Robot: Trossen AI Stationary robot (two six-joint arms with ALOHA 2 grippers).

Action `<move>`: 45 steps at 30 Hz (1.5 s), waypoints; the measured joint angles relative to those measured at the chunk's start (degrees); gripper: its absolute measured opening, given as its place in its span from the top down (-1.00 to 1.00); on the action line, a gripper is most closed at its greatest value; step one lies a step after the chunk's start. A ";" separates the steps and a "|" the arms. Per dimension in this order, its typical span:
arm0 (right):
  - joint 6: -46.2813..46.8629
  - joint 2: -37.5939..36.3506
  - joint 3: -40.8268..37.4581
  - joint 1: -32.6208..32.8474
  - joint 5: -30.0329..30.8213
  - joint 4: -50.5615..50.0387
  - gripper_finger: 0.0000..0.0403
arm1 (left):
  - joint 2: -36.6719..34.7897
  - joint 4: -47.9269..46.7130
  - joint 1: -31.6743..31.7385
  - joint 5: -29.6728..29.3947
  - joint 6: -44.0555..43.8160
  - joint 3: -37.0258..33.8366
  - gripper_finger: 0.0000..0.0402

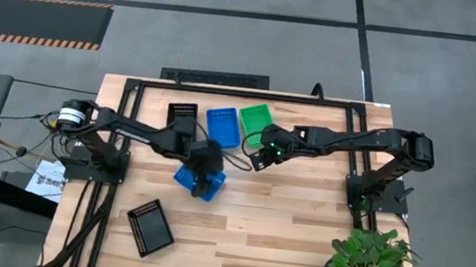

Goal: Stack baskets by color
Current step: Stack the bottom blue bin on top of the top blue bins

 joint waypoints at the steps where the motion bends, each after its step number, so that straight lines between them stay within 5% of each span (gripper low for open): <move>1: -0.03 0.00 0.00 0.02 -0.02 0.07 0.41 | -0.06 1.32 0.53 0.54 3.37 0.18 -0.36; 11: -6.14 1.05 0.00 2.14 -0.09 11.69 0.41 | -9.12 -12.91 3.29 -3.49 14.07 3.96 -0.36; 18: -10.18 8.33 1.04 4.52 -0.11 26.07 0.30 | -23.03 -25.46 4.56 -21.48 14.69 6.18 -0.36; 23: -16.83 16.59 9.69 6.03 -0.14 23.17 0.16 | -32.56 -31.19 5.78 -34.36 9.19 6.09 -0.36; 32: -26.53 30.92 29.61 6.11 -0.07 5.92 0.03 | -46.12 -32.37 6.84 -34.55 -12.77 6.07 -0.36; 39: -30.49 37.51 36.56 5.81 0.32 -1.13 0.07 | -52.18 -32.85 6.80 -34.99 -19.59 6.03 -0.36; 45: -30.58 38.66 37.24 5.84 0.17 -2.62 0.39 | -54.63 -33.10 6.80 -35.27 -21.23 6.01 -0.36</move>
